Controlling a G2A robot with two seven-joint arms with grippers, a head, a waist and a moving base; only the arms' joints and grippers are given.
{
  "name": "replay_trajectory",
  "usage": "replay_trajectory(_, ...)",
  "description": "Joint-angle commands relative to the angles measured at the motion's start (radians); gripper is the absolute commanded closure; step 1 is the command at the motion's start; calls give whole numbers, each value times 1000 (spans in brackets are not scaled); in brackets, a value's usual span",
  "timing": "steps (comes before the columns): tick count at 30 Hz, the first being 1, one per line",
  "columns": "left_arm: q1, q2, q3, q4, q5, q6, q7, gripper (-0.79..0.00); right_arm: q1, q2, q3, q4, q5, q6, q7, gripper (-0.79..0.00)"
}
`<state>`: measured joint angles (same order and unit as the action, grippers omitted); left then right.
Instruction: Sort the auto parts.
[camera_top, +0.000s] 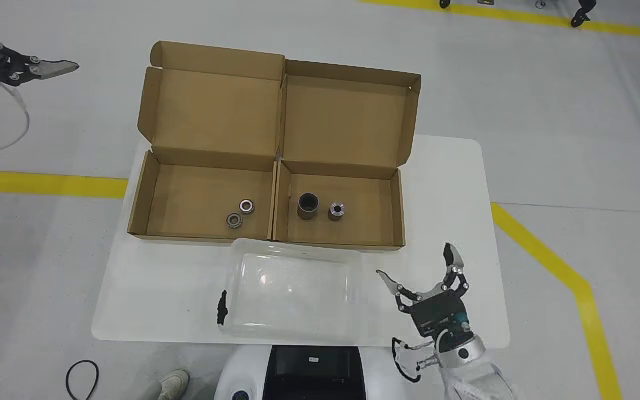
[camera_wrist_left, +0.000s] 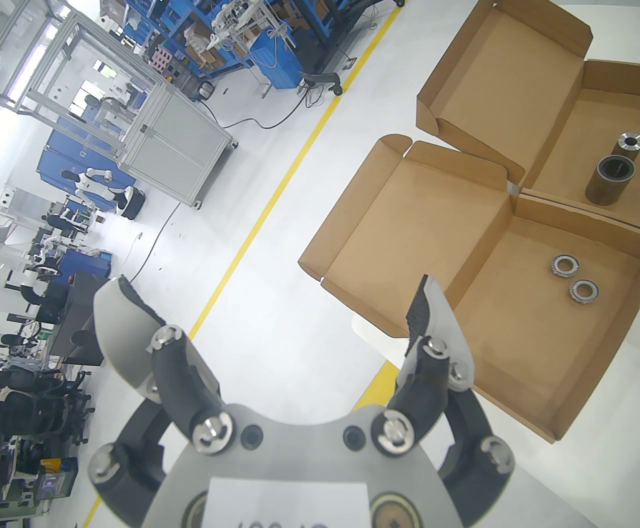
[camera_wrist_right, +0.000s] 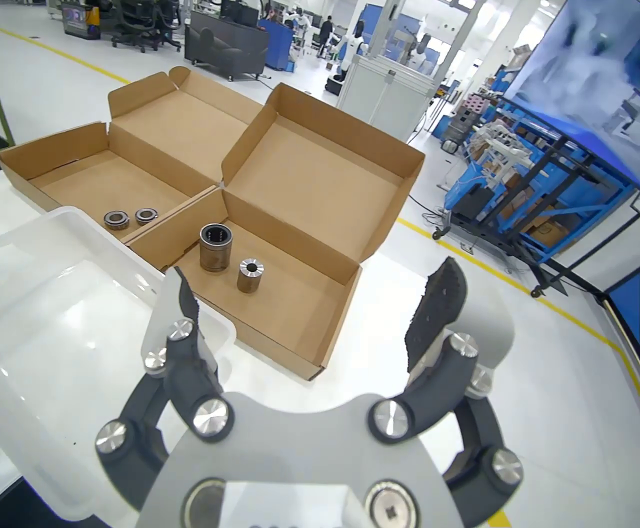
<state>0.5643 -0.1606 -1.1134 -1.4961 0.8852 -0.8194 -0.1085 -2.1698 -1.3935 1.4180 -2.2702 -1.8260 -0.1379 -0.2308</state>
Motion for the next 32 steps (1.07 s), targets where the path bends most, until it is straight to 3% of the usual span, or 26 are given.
replay_trajectory(1, 0, 0, 0, 0, 0, 0, 0, -785, -29, 2, 9, -4, 4, 21, -31, -785)
replay_trajectory(8, 0, 0, 0, 0, 0, 0, 0, -785, -86, 10, 23, -19, -2, 60, -71, -785)
replay_trajectory(32, 0, 0, 0, 0, 0, 0, 0, -784, -92, 12, 25, -21, -6, 79, -79, -785)
